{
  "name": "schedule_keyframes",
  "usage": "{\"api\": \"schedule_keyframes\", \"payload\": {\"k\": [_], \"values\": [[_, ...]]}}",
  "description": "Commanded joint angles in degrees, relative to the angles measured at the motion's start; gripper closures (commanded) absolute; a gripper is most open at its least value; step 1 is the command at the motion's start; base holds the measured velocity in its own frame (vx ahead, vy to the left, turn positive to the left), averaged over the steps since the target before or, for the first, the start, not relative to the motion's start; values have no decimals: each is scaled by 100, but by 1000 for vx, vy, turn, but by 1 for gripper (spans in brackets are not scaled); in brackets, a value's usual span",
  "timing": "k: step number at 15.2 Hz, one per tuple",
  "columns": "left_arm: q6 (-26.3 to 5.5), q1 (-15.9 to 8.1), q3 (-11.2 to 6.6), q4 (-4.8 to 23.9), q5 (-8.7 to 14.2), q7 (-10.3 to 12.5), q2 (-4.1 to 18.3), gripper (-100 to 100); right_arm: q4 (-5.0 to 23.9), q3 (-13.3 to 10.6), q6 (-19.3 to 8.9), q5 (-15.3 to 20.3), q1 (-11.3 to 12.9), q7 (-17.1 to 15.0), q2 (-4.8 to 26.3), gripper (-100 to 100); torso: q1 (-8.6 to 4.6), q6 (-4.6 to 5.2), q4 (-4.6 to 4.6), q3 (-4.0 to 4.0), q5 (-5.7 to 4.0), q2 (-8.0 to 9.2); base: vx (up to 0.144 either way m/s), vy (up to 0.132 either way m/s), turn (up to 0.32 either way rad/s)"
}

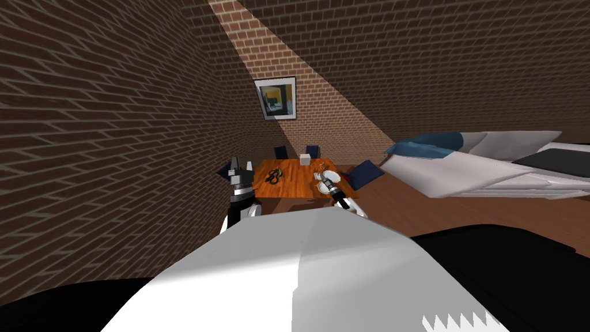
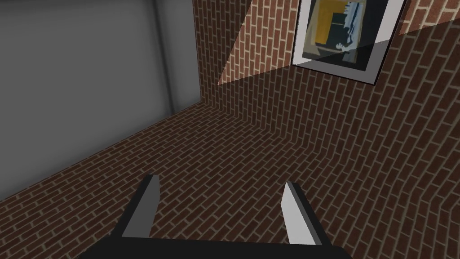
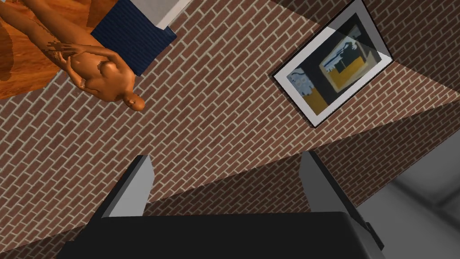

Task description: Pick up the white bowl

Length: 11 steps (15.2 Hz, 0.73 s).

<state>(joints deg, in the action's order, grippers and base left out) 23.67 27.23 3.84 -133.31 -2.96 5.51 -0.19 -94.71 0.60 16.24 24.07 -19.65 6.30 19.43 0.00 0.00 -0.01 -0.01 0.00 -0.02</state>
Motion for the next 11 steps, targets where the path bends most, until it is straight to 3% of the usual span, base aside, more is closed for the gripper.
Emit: {"api": "schedule_keyframes", "payload": {"k": [1,6,7,10,11], "values": [[0,0,0,0,0,0,0,0,286,-26,-197,231,75,149,47,-100,0,0,0,0,0,0,-3,6,194],[0,0,0,0,0,0,0,0,776,-31,-342,423,147,264,104,-100,2,-2,0,0,1,0,-2,5,158],[0,0,0,0,0,0,0,0,913,-36,-488,616,219,379,156,-100,1,1,0,0,1,0,-3,9,191],[0,0,0,0,0,0,0,0,1138,-36,-488,616,219,379,156,-100,1,0,0,0,1,0,-1,4,103],[0,0,0,0,0,0,0,0,1319,-41,-634,810,291,495,203,-100,1,2,0,0,0,0,-1,10,202]]}}
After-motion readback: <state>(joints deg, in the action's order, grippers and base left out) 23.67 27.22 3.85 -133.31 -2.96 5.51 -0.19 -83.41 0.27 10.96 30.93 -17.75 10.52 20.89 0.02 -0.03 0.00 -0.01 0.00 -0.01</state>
